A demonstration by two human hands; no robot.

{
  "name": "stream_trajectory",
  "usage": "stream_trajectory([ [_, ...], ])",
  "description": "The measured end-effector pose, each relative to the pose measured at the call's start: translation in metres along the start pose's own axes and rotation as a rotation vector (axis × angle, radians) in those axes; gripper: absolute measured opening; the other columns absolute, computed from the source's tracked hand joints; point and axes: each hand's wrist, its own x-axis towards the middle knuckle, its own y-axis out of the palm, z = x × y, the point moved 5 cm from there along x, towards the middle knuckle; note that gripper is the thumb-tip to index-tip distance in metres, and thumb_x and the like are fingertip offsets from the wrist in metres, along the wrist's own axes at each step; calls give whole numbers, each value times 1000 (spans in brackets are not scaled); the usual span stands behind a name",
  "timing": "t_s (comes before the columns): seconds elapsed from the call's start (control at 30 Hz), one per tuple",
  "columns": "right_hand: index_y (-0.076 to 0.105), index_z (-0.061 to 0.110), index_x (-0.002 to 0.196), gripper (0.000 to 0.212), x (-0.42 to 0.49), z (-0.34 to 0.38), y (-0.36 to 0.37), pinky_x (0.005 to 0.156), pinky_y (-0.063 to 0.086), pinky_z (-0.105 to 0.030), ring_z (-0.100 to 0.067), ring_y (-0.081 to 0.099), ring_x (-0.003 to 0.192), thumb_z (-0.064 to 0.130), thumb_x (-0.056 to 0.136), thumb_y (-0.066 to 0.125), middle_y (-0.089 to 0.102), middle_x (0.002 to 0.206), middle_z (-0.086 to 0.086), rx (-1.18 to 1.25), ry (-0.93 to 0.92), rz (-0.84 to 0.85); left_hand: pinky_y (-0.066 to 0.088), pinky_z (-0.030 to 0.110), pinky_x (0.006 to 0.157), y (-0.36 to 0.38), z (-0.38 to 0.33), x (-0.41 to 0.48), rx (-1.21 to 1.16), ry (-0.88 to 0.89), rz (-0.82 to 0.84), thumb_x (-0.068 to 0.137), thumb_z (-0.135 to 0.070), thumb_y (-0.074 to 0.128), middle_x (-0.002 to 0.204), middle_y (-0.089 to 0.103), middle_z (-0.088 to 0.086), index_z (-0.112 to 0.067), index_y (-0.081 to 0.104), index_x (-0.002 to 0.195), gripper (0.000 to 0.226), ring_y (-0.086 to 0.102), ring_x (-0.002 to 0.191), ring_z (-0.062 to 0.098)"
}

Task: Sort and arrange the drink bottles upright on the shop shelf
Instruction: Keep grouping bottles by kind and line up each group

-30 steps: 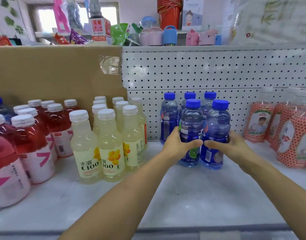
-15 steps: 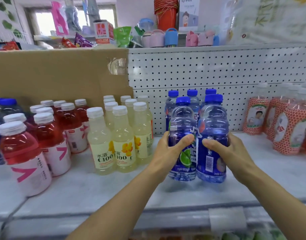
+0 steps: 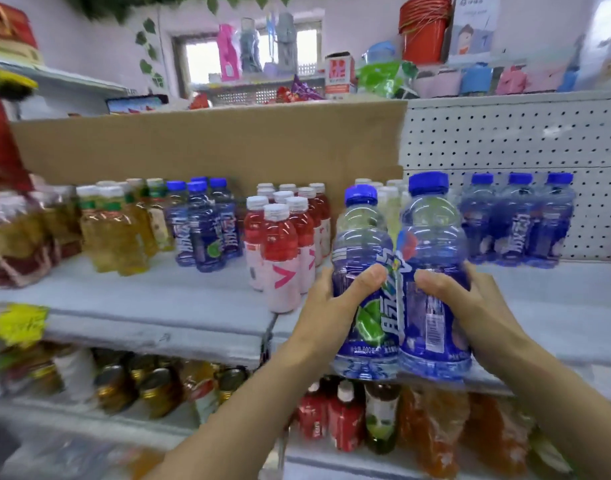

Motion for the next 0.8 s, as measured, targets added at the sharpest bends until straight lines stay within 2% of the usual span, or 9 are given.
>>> stream_trajectory([
  [0.1, 69, 39, 86, 36, -17, 10, 63, 38, 41, -28, -31, 53, 41, 61, 58, 70, 69, 66, -11, 50, -6, 56, 56, 51, 93, -56, -14, -39, 32, -19, -48, 79, -53, 76, 117, 73, 4, -26, 61, 127, 57, 72, 105, 28],
  [0.17, 70, 33, 85, 37, -25, 15, 102, 36, 40, -19, -14, 58, 39, 57, 57, 71, 70, 63, -1, 101, -16, 89, 58, 48, 90, -92, -22, -61, 39, -35, -79, 78, -52, 76, 116, 74, 4, -28, 60, 126, 56, 72, 103, 27],
  [0.23, 69, 31, 82, 34, -32, 22, 140, 33, 37, -14, -4, 56, 35, 55, 59, 71, 69, 58, 2, 129, -24, 129, 59, 47, 89, -126, -28, -78, 44, -44, -106, 76, -52, 77, 115, 74, 5, -27, 60, 126, 58, 73, 102, 27],
  [0.33, 67, 28, 92, 44, -35, 24, 187, 32, 36, -14, -3, 54, 33, 56, 58, 70, 69, 58, 3, 141, -20, 174, 56, 52, 93, -171, -37, -94, 59, -53, -157, 72, -53, 78, 116, 74, 6, -24, 59, 127, 65, 72, 103, 29],
  [0.43, 66, 19, 100, 54, -26, 26, 228, 36, 40, -16, -5, 60, 41, 54, 59, 73, 72, 65, 4, 117, -10, 196, 57, 51, 91, -211, -44, -100, 75, -53, -212, 69, -55, 79, 114, 74, 5, -24, 58, 127, 69, 73, 101, 28],
  [0.5, 65, 21, 102, 46, -15, 25, 251, 38, 42, -15, -5, 63, 46, 46, 65, 76, 73, 68, 5, 115, -6, 209, 59, 47, 87, -233, -48, -97, 82, -47, -247, 69, -56, 82, 112, 75, 4, -24, 57, 127, 70, 74, 99, 26],
  [0.57, 63, 25, 107, 43, 0, 21, 273, 45, 48, -15, -7, 71, 60, 40, 70, 80, 76, 81, 7, 121, 1, 208, 61, 38, 79, -255, -53, -89, 93, -14, -277, 71, -54, 83, 111, 75, 2, -23, 57, 127, 69, 74, 98, 24],
  [0.67, 58, 35, 107, 42, 27, 13, 302, 51, 57, -23, -11, 73, 73, 43, 75, 83, 74, 89, 16, 72, 10, 189, 59, 27, 69, -288, -58, -70, 123, 45, -325, 73, -47, 80, 106, 76, -4, -23, 57, 123, 60, 75, 95, 18],
  [0.8, 52, 40, 103, 44, 67, -3, 336, 48, 54, -22, -3, 68, 65, 42, 73, 84, 72, 86, 19, 75, 20, 181, 59, 33, 82, -329, -56, -33, 209, 95, -412, 64, -58, 85, 107, 74, -11, -28, 51, 122, 73, 72, 100, 12],
])
